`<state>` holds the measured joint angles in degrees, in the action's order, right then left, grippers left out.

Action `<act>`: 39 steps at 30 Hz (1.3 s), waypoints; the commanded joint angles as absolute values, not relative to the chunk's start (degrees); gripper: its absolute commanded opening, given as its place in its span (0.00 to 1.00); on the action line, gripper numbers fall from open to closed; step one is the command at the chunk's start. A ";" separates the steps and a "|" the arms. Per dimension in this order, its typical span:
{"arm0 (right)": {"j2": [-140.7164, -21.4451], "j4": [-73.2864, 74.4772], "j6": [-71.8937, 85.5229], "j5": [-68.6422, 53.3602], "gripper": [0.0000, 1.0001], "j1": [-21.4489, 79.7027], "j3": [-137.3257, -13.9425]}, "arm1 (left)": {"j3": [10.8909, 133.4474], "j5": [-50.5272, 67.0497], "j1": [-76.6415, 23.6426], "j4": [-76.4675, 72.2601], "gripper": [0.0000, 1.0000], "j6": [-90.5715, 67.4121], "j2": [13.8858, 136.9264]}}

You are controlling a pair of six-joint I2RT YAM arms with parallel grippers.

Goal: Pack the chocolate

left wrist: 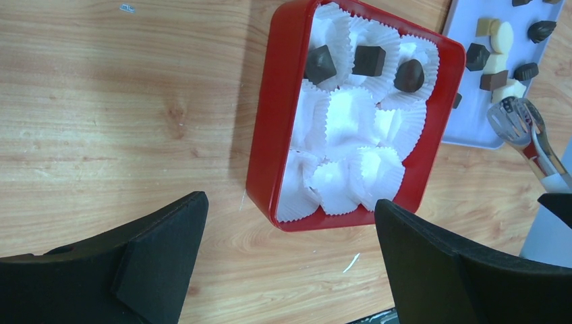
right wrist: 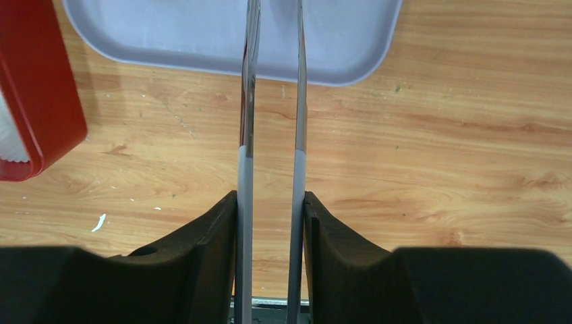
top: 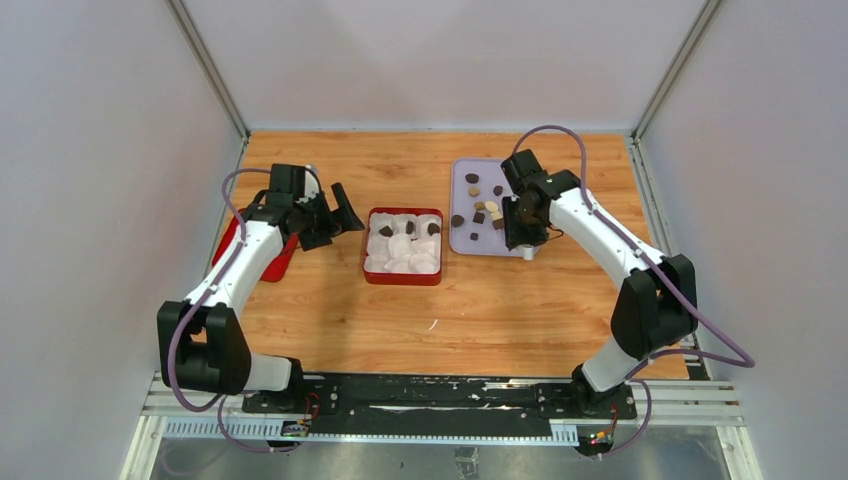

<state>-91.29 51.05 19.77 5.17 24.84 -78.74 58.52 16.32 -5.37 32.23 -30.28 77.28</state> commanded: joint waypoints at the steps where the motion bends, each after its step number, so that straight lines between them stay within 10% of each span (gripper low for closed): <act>1: -89.37 50.27 20.60 5.80 0.41 22.54 -76.64 | 59.92 16.96 -5.10 31.85 1.00 -29.63 77.75; 29: -98.36 48.27 16.44 8.49 0.46 20.82 -80.12 | 58.75 15.91 -5.10 32.12 1.00 -30.41 75.94; 39: -97.28 50.37 14.48 5.86 0.13 20.43 -82.49 | 58.88 15.90 -5.10 31.82 1.00 -30.84 76.08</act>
<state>-98.30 48.03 16.14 6.94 21.17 -79.72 58.52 16.23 -5.37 32.23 -30.48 77.30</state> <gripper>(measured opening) 0.438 0.997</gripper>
